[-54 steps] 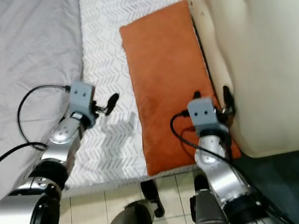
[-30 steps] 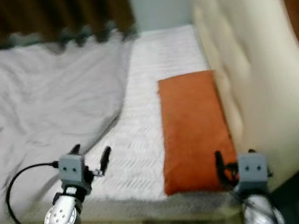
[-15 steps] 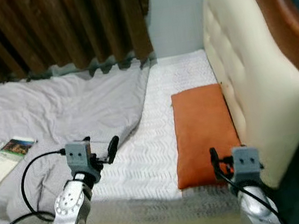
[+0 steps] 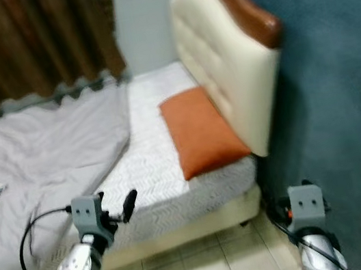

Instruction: Clean up the room

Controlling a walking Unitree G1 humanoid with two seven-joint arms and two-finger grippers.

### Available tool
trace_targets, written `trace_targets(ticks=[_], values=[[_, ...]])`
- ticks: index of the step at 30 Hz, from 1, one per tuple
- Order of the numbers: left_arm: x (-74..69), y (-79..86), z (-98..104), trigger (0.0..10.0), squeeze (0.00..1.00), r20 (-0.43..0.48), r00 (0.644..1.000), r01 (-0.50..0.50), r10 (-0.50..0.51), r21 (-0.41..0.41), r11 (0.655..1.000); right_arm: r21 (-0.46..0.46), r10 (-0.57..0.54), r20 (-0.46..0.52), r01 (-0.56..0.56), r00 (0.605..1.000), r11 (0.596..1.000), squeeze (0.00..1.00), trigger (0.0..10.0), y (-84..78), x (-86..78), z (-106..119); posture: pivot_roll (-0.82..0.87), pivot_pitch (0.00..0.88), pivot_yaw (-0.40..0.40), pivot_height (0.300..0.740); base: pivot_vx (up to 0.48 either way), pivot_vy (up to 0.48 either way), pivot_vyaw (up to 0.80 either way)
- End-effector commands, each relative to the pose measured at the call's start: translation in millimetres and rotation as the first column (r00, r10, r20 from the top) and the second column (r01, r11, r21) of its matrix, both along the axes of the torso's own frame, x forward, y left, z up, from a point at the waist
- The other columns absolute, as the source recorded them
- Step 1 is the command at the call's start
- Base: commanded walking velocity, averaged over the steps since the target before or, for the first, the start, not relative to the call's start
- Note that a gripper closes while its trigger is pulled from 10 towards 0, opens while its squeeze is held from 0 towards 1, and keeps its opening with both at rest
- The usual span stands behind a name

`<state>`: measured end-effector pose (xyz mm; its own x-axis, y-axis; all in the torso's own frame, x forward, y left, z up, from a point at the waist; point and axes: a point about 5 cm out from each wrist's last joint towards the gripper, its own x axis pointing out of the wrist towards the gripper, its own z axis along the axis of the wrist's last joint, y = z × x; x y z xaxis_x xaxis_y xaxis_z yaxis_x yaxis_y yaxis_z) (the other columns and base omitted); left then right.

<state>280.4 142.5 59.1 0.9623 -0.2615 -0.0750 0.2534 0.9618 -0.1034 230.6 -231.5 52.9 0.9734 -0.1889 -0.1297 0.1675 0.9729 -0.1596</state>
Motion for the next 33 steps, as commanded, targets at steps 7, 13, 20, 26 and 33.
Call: trace_targets(ticks=[7, 13, 20, 26, 33], values=[[4.5, 12.7, 6, 10.0, 0.00, 0.017, 0.990, -0.140, 0.140, -0.007, 0.990, 0.016, 0.128, -0.015, -0.127, 0.992, 0.992, 0.00, 10.0, 17.4, 35.7, 1, -0.05, 0.000, 0.017, 0.740, -0.316, 0.365, -0.22], [7.1, 16.6, 5, 10.0, 0.00, 0.016, 0.985, -0.170, 0.169, 0.018, 0.985, 0.045, 0.162, -0.028, -0.161, 0.986, 0.986, 0.00, 10.0, 18.7, 44.2, -3, -0.03, 0.000, 0.004, 0.740, -0.317, 0.364, 0.48], [11.5, 13.3, 8, 10.0, 0.00, 0.039, 0.988, -0.155, 0.151, 0.117, 0.981, 0.075, 0.162, -0.044, -0.159, 0.986, 0.984, 0.00, 10.0, 21.1, 48.2, -9, -0.02, 0.000, 0.012, 0.740, -0.223, 0.263, 0.07], [17.7, 14.2, 10, 10.0, 0.00, 0.027, 0.985, -0.173, 0.171, 0.088, 0.981, 0.091, 0.185, -0.052, -0.180, 0.981, 0.980, 0.00, 10.0, 25.7, 49.8, -12, -0.02, 0.000, 0.023, 0.740, 0.267, 0.297, 0.00], [17.8, 14.7, 8, 10.0, 0.00, 0.018, 0.982, -0.190, 0.190, 0.086, 0.978, 0.102, 0.197, -0.060, -0.191, 0.978, 0.976, 0.00, 10.0, 27.4, 51.1, -14, -0.02, 0.000, 0.022, 0.740, 0.310, 0.367, 0.00]])
